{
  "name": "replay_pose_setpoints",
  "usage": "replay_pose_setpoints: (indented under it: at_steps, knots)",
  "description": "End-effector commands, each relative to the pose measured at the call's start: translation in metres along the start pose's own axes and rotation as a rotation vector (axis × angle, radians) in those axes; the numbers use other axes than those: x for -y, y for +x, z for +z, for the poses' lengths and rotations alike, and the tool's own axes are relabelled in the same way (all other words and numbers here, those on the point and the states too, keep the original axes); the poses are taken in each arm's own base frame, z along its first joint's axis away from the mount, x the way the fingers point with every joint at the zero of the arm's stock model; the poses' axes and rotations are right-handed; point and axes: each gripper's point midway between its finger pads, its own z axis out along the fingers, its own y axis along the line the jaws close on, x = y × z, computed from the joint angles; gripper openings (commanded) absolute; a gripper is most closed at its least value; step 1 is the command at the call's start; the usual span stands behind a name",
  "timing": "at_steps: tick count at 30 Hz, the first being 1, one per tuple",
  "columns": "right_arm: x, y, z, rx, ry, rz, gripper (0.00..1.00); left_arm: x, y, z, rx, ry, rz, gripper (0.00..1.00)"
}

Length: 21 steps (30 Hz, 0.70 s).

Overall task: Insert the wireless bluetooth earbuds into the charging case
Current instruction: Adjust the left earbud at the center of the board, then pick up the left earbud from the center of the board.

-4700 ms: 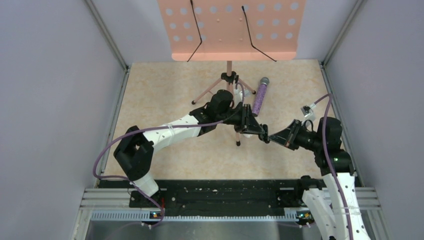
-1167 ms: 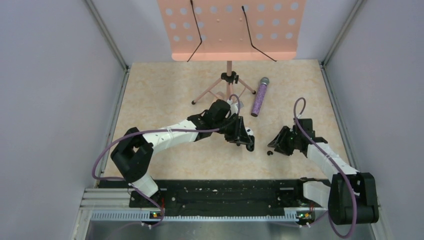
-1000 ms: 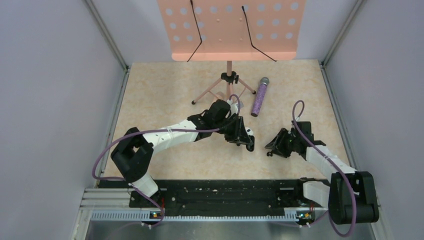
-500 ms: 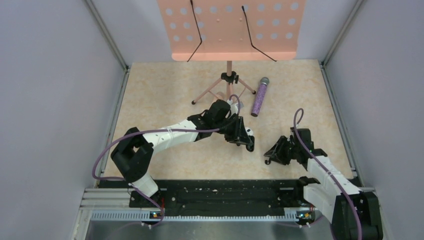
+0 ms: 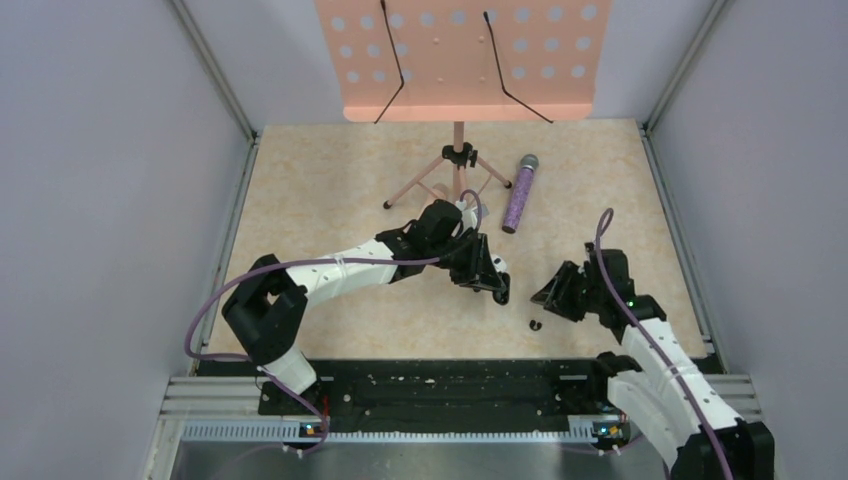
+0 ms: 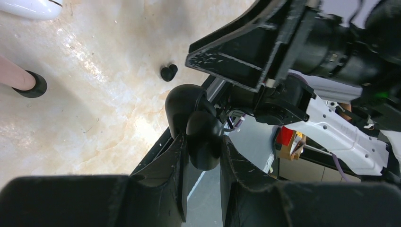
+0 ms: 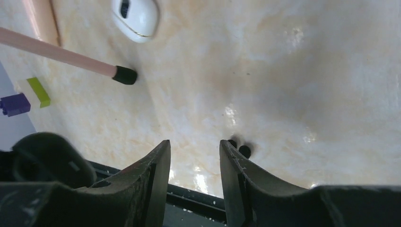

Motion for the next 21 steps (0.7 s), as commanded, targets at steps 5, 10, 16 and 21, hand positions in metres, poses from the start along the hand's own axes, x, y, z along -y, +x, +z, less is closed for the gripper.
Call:
replay_pose_setpoints:
  at_steps: [5,10,16,21]
  knots:
    - [-0.021,0.012,-0.013,0.031,0.106,-0.154,0.41,0.022,-0.015,-0.004,0.04,0.048,0.049,0.0]
    - [-0.011,0.026,-0.001,0.011,0.217,-0.203,0.36,0.022,-0.014,-0.008,0.051,0.043,0.048,0.0]
    - [-0.009,0.024,0.003,0.023,0.223,-0.21,0.33,0.019,-0.011,-0.009,0.048,0.036,0.046,0.0]
    - [-0.002,0.034,0.01,-0.028,0.239,-0.231,0.33,0.019,-0.011,-0.007,0.045,0.038,0.045,0.0]
